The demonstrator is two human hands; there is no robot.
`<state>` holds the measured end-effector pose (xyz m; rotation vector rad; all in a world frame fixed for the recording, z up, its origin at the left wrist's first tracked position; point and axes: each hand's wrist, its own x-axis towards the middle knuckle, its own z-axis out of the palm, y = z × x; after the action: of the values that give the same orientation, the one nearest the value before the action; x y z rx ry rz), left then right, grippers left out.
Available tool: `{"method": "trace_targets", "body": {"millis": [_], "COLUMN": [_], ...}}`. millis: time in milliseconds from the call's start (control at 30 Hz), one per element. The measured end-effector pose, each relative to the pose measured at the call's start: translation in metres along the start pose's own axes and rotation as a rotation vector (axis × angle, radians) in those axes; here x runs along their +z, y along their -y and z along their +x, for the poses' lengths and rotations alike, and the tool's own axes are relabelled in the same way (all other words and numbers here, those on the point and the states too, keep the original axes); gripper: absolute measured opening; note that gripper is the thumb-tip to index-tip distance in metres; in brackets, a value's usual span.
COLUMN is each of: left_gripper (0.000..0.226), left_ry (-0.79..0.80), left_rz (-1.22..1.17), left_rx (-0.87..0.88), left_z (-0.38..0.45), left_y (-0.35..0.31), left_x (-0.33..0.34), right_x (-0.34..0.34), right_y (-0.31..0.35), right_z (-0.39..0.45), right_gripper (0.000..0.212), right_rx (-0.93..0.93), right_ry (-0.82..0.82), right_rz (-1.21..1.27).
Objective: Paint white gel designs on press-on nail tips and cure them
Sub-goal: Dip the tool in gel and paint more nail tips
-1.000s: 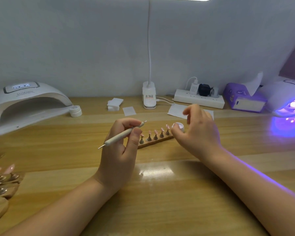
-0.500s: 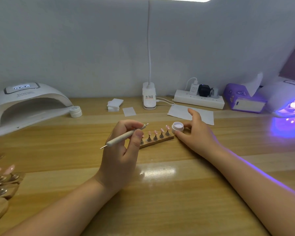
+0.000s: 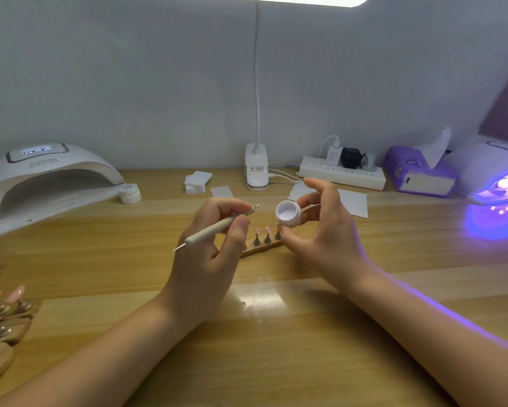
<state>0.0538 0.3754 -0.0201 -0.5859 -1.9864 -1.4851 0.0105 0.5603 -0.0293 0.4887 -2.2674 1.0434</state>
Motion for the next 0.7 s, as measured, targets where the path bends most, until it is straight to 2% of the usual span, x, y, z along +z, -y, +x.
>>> {"method": "trace_targets", "body": {"millis": [267, 700], "left_gripper": [0.010, 0.016], "left_ry": [-0.006, -0.032], "left_rz": [0.066, 0.167], "left_rx": [-0.071, -0.077], "left_z": [-0.004, -0.003], "left_y": [0.005, 0.012], "left_x": [0.001, 0.002], "right_x": [0.010, 0.017], "right_y": [0.015, 0.018], "right_z": [-0.016, -0.022], "right_gripper": [0.075, 0.073], "right_rx": [-0.114, -0.178], "right_ry": [0.124, 0.137], "right_rz": [0.078, 0.118]}}
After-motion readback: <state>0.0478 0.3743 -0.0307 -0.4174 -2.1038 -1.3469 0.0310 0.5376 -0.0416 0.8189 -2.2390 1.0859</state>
